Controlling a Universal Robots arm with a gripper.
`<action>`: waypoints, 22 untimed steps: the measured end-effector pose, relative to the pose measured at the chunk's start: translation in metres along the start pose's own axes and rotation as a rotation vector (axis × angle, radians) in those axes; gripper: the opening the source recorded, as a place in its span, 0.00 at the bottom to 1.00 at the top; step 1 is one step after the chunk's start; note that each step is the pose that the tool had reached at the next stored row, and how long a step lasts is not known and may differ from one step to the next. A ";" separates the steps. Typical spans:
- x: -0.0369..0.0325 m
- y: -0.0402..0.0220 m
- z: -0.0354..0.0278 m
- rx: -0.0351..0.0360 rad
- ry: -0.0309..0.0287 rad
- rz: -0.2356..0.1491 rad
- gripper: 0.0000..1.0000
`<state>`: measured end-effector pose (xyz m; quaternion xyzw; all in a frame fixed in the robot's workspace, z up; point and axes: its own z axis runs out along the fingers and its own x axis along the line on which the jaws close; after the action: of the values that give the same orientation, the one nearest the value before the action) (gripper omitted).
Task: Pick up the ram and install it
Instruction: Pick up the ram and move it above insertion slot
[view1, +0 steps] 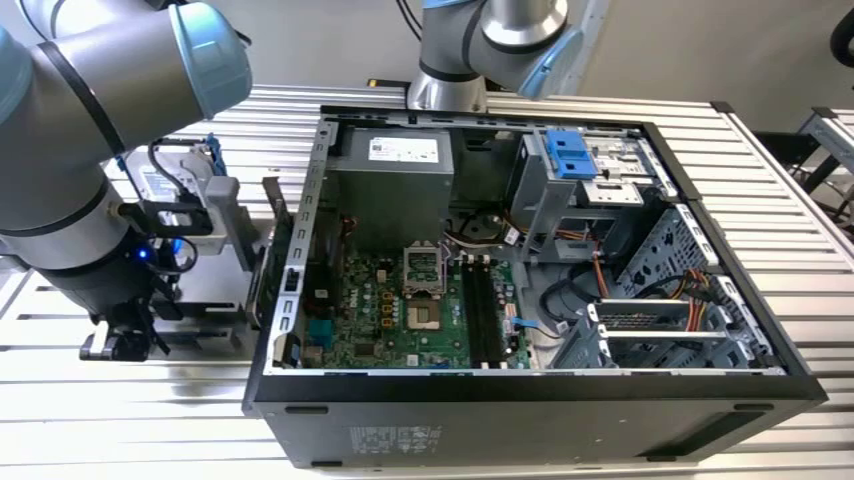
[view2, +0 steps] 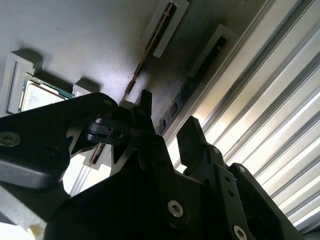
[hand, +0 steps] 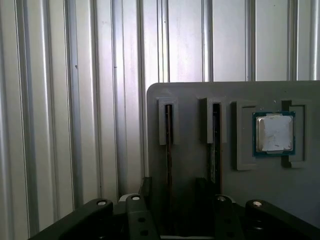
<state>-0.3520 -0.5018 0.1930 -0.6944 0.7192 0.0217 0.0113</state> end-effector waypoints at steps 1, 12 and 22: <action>0.0000 0.0000 0.0000 0.0000 0.0000 0.000 1.00; 0.0000 0.0001 0.0000 -0.0001 0.0000 -0.003 1.00; 0.0000 0.0001 0.0000 -0.0002 0.0001 -0.004 0.00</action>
<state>-0.3521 -0.5018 0.1930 -0.6958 0.7178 0.0217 0.0113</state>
